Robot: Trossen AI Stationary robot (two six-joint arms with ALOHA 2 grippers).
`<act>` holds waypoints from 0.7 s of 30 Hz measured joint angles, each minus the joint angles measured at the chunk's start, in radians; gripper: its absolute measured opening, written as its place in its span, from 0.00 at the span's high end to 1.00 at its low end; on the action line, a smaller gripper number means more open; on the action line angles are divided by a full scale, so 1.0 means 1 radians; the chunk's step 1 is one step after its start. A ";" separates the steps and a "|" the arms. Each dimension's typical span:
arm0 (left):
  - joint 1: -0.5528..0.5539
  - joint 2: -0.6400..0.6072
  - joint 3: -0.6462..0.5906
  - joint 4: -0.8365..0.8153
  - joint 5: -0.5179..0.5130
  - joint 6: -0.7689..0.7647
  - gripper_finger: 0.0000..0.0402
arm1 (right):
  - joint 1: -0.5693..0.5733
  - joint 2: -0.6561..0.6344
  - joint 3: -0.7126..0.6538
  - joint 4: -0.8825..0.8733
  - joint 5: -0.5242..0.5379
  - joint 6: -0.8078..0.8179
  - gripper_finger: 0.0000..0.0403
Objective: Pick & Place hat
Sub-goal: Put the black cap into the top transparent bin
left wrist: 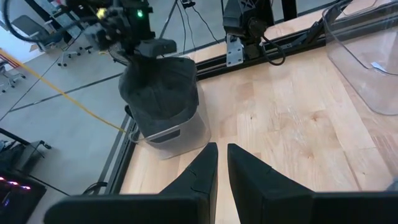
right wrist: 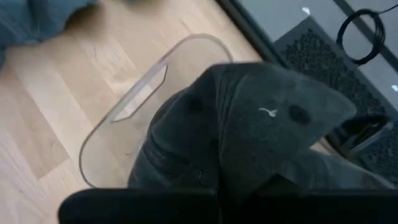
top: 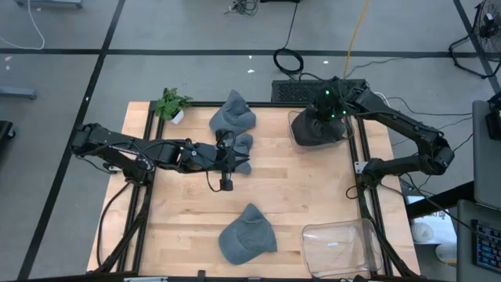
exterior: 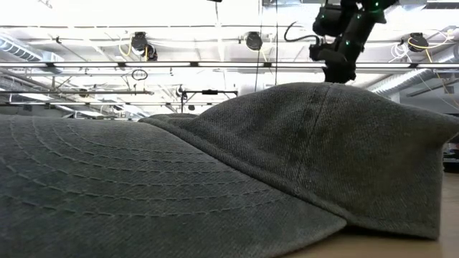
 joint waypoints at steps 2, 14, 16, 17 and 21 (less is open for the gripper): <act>0.000 0.000 0.000 0.000 0.000 -0.002 0.88 | 0.000 0.000 -0.033 0.020 0.000 0.002 1.00; 0.000 0.000 0.000 0.000 0.000 -0.010 0.88 | 0.000 -0.003 -0.144 0.100 0.171 0.040 0.93; 0.000 0.000 0.000 0.000 0.000 -0.010 0.88 | 0.000 -0.011 -0.144 0.100 0.189 0.034 0.87; 0.000 0.000 0.000 0.000 0.000 -0.010 0.88 | 0.000 -0.018 -0.144 0.102 0.188 0.034 0.84; 0.000 0.000 0.000 -0.001 0.000 -0.010 0.88 | 0.000 -0.062 -0.144 0.126 0.186 0.034 0.68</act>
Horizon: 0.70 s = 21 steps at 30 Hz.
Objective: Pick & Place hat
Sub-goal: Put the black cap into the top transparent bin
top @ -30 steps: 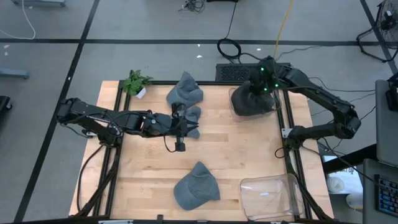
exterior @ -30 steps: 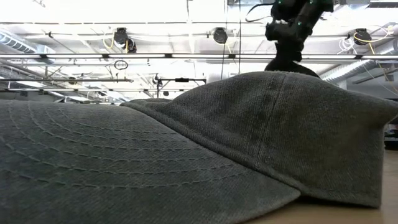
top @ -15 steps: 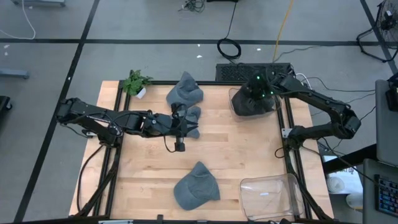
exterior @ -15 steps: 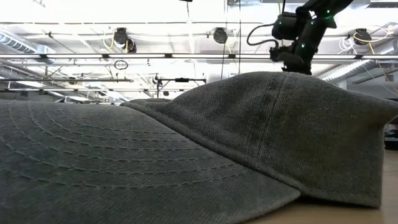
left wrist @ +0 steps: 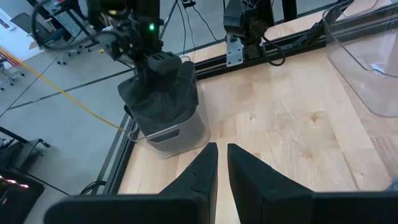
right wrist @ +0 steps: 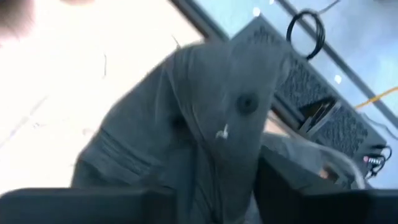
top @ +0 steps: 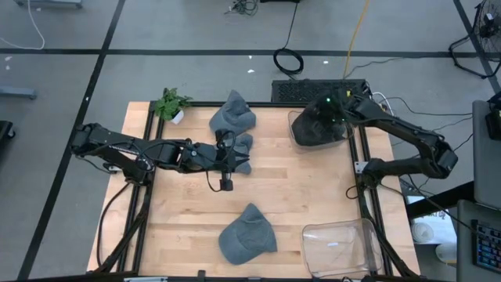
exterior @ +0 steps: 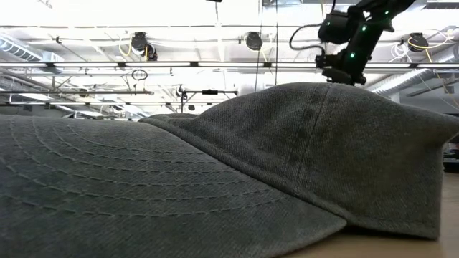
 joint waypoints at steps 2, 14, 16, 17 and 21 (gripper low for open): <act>0.000 0.000 0.000 0.000 0.000 0.000 0.88 | 0.000 -0.030 0.000 0.015 0.000 0.000 0.60; 0.000 0.000 0.000 0.000 0.000 0.001 0.88 | 0.100 -0.167 0.000 0.206 -0.135 -0.020 0.45; 0.000 0.000 0.000 0.000 0.000 0.001 0.88 | 0.142 -0.159 0.000 0.239 -0.135 -0.035 0.52; 0.000 0.000 0.000 0.000 0.000 0.001 0.88 | 0.160 -0.153 0.000 0.250 -0.135 -0.050 0.56; 0.000 0.000 0.000 0.000 0.000 0.001 0.88 | 0.195 -0.103 0.000 0.256 -0.135 -0.095 0.78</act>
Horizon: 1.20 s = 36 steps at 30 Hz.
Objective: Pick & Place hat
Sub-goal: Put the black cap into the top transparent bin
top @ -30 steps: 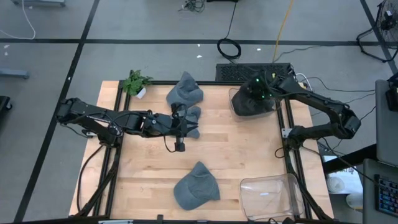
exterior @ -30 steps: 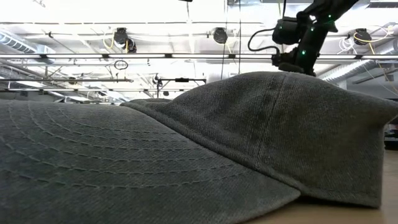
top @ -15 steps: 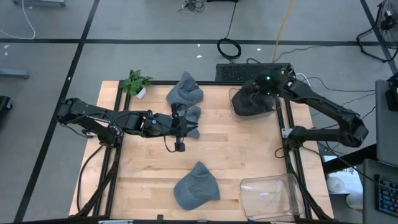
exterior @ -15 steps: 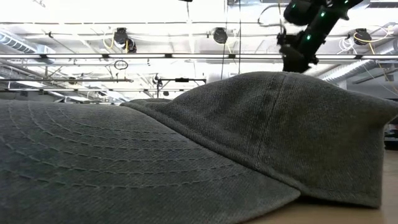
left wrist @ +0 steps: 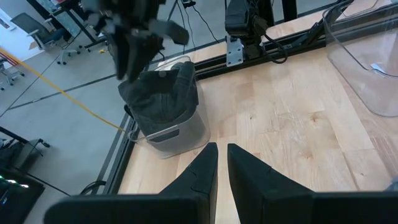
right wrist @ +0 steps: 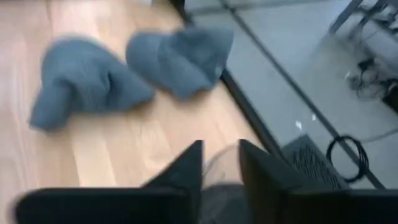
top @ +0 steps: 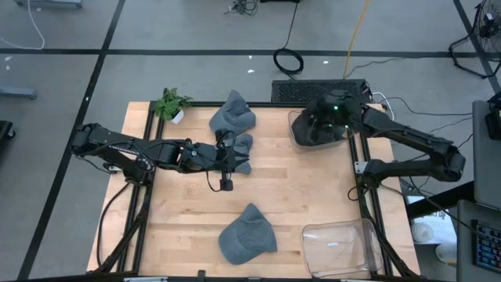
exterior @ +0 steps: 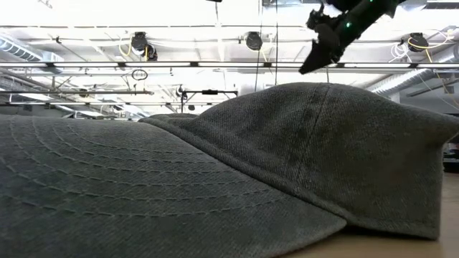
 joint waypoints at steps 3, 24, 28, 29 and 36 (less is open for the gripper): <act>0.000 0.000 0.000 0.000 0.000 0.000 0.88 | -0.023 0.066 0.000 -0.055 0.001 -0.049 0.96; 0.000 0.000 0.000 -0.025 0.000 -0.014 0.88 | -0.190 0.379 0.003 -0.359 0.080 0.046 1.00; 0.000 0.000 0.000 -0.026 0.000 -0.022 0.88 | -0.200 0.404 -0.015 -0.328 0.082 0.049 1.00; 0.000 0.000 0.000 -0.026 0.000 -0.023 0.88 | -0.200 0.402 -0.014 -0.327 0.082 0.049 1.00; 0.000 0.000 0.000 -0.030 0.000 -0.023 0.88 | -0.178 0.252 0.001 -0.327 0.085 0.048 1.00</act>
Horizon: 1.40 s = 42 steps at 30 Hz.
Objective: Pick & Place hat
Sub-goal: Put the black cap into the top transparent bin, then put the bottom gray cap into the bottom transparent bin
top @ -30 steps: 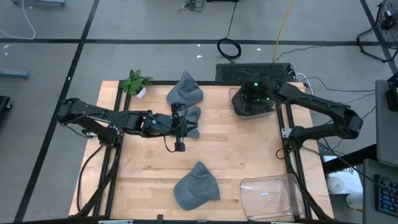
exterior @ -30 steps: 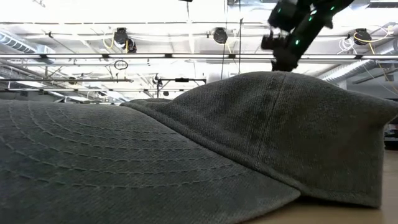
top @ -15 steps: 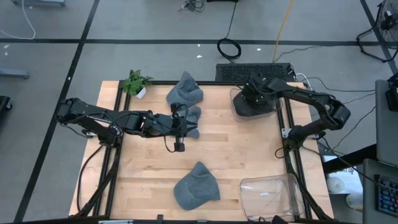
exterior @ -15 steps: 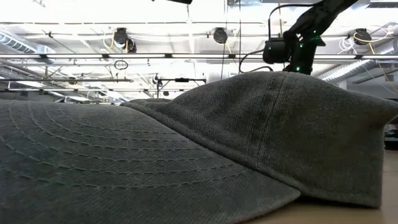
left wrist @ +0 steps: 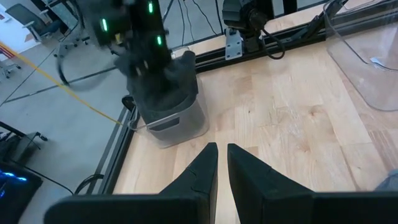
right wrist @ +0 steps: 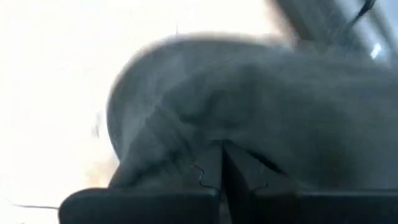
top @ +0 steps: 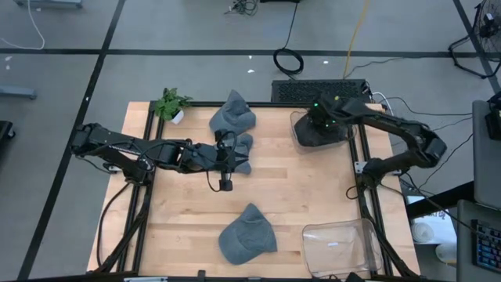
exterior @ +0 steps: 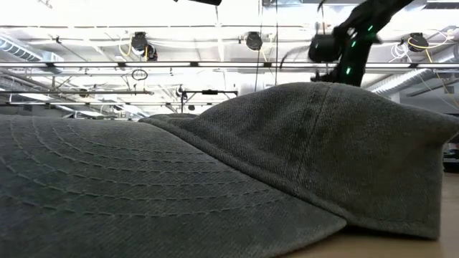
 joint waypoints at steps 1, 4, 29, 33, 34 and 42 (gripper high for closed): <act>0.000 0.000 0.000 0.000 0.000 0.001 0.88 | 0.006 -0.033 0.002 0.014 -0.002 -0.003 1.00; 0.000 0.000 0.000 0.000 0.000 0.003 0.88 | 0.038 -0.099 0.003 0.021 -0.039 -0.002 1.00; 0.000 0.000 0.000 -0.001 0.000 -0.026 0.88 | 0.091 0.261 0.007 0.045 0.033 0.031 1.00; 0.000 0.000 0.000 0.000 0.000 -0.026 0.88 | 0.120 0.180 0.004 0.081 0.025 0.030 1.00; 0.000 0.000 0.000 -0.001 0.000 -0.026 0.88 | 0.130 0.158 -0.003 0.063 0.012 0.032 1.00; 0.000 0.000 0.000 -0.002 0.000 -0.026 0.88 | 0.199 -0.091 -0.002 0.099 0.016 0.050 1.00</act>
